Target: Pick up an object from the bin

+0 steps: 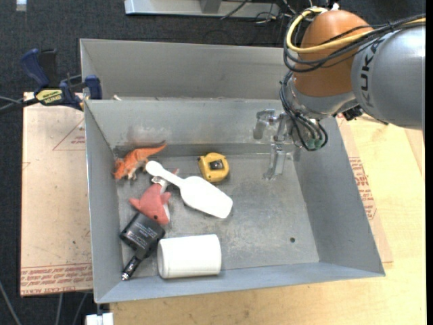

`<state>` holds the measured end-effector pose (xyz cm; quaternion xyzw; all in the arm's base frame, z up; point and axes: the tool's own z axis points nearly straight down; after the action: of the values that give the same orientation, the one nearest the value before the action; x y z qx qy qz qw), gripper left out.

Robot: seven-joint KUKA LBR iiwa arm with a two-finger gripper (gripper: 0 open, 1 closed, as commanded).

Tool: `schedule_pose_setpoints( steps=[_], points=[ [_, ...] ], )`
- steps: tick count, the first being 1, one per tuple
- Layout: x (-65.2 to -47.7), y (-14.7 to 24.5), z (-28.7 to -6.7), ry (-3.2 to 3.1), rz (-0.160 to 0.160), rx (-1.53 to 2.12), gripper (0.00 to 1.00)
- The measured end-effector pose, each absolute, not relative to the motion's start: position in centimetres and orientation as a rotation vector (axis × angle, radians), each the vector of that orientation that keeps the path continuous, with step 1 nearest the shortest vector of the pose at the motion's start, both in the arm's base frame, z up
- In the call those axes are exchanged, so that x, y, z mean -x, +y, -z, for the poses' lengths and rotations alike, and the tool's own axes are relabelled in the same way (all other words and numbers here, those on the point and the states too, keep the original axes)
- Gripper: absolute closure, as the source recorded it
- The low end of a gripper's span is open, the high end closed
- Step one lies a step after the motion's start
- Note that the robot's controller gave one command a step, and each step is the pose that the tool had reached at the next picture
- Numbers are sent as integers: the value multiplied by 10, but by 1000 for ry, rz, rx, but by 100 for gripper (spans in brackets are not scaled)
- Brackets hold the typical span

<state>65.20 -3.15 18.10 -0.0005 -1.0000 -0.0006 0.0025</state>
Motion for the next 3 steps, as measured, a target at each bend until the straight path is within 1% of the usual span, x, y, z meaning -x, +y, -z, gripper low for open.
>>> schedule_pose_setpoints(
  steps=[1, 2, 3],
  points=[
    [-654, -31, -186, -3144, 1, 0, 0],
    [-637, 18, -122, -3146, 2, -24, 0],
    [-641, 45, -113, -3138, 3, 69, 0]
  ],
)
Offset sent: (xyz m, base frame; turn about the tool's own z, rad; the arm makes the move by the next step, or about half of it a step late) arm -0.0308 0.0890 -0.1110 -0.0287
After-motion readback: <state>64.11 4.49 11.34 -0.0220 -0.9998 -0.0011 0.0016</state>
